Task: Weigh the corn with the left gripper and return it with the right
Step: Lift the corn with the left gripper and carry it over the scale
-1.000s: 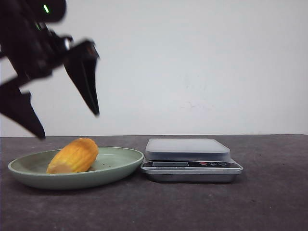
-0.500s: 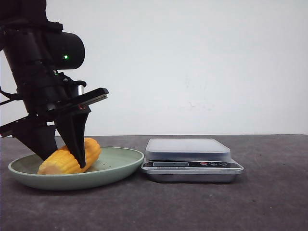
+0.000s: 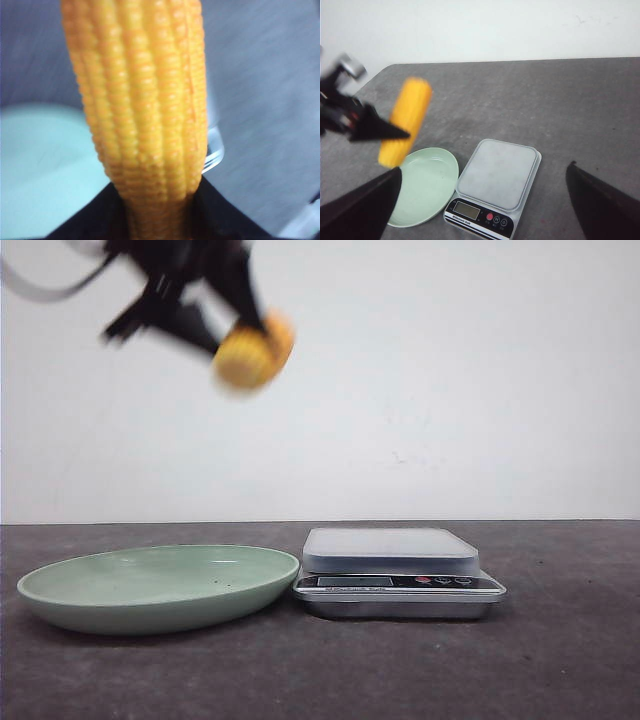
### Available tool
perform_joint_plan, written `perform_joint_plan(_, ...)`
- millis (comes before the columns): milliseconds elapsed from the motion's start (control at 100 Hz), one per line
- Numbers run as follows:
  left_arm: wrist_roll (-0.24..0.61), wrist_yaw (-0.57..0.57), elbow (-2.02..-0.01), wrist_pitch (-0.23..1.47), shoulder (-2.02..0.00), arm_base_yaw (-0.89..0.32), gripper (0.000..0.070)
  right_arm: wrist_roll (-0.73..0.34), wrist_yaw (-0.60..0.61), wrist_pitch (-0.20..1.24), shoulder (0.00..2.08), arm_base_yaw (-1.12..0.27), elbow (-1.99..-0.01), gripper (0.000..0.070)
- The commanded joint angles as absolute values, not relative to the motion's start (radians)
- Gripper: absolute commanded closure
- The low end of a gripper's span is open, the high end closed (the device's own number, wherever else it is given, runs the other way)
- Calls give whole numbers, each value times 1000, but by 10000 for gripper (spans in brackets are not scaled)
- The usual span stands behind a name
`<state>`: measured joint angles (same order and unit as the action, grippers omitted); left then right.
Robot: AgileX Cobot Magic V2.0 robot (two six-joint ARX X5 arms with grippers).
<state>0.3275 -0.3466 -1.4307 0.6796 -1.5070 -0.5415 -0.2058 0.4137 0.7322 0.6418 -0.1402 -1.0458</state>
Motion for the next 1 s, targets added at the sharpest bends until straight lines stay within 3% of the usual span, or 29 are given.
perform_joint_plan(0, 314, -336, -1508, 677, -1524, -567, 689, -194, 405, 727, 645, -152, -1062, 44)
perform_joint_plan(230, 336, -188, -1611, 621, -1536, -632, 689, -189, 384, 727, 645, -169, -1062, 44)
perform_joint_plan(990, 520, -286, -1611, 583, -1903, -637, 689, -169, 384, 781, 645, -169, -1062, 44)
